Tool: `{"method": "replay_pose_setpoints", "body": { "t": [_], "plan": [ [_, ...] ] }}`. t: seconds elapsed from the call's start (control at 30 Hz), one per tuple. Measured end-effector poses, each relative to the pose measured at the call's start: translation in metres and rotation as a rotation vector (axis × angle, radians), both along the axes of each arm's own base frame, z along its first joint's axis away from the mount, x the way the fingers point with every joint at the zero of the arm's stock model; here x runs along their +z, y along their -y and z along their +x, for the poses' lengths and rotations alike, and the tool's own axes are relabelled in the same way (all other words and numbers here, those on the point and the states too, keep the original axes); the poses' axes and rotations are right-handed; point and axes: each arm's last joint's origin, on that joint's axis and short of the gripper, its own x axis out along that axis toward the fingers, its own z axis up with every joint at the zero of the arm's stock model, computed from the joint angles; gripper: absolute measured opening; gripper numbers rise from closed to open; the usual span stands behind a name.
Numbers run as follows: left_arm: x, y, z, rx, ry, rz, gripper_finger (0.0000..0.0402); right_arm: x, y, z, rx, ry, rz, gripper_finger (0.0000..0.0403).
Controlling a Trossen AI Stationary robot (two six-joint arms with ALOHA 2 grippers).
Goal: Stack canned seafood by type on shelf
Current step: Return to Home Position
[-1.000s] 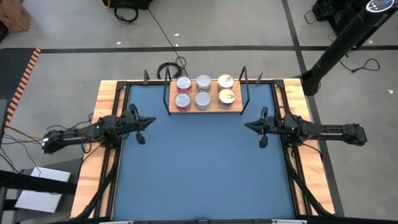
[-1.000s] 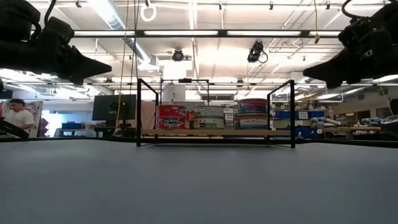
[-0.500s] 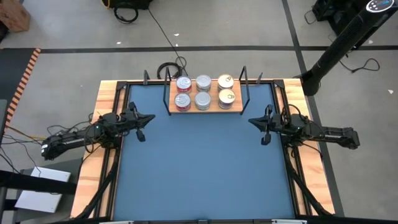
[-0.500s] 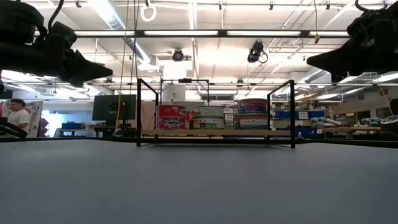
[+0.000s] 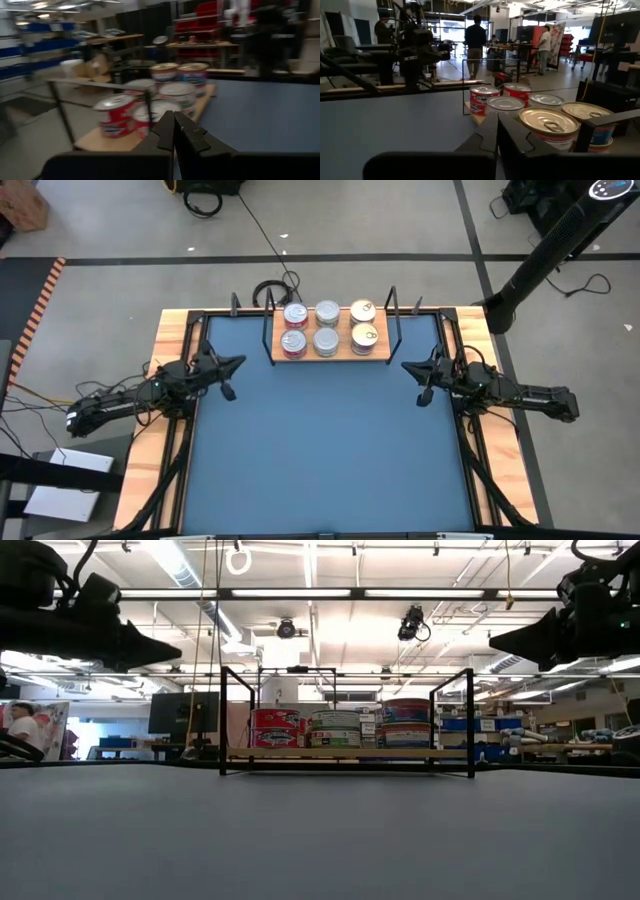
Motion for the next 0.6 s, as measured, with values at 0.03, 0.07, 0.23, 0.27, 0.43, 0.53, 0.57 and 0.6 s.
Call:
{"method": "replay_pose_setpoints", "body": {
  "t": [0.03,0.07,0.23,0.27,0.43,0.53,0.57,0.6],
  "plan": [
    [0.0,-0.0006,-0.0003,0.025,0.002,-0.003,0.0011,0.0,0.0,0.0,0.0,-0.001,-0.002,0.0021],
    [0.0,-0.001,-0.0005,0.038,0.003,-0.004,0.0011,0.0,0.0,0.0,0.0,-0.003,-0.007,0.002],
    [0.0002,-0.0012,-0.0007,0.048,0.005,-0.005,0.0011,0.0,0.0,0.0,-0.001,-0.006,-0.015,0.0016],
    [0.0003,-0.0012,-0.0007,0.048,0.006,-0.005,0.0011,0.0,0.0,0.0,-0.001,-0.006,-0.015,0.0016],
    [0.0004,-0.0012,-0.0007,0.048,0.008,-0.006,0.0012,0.0,-0.0002,0.0001,0.011,0.024,0.062,0.002],
    [0.0004,-0.0012,-0.0007,0.048,0.008,-0.006,0.0012,0.0,-0.0002,0.0001,0.012,0.031,0.079,0.0023],
    [0.0004,-0.0012,-0.0007,0.048,0.008,-0.006,0.0012,0.0,-0.0002,0.0001,0.012,0.029,0.076,0.0023],
    [0.0004,-0.0012,-0.0007,0.048,0.008,-0.006,0.0012,0.0,-0.0002,0.0001,0.012,0.029,0.074,0.0022]
  ]
}}
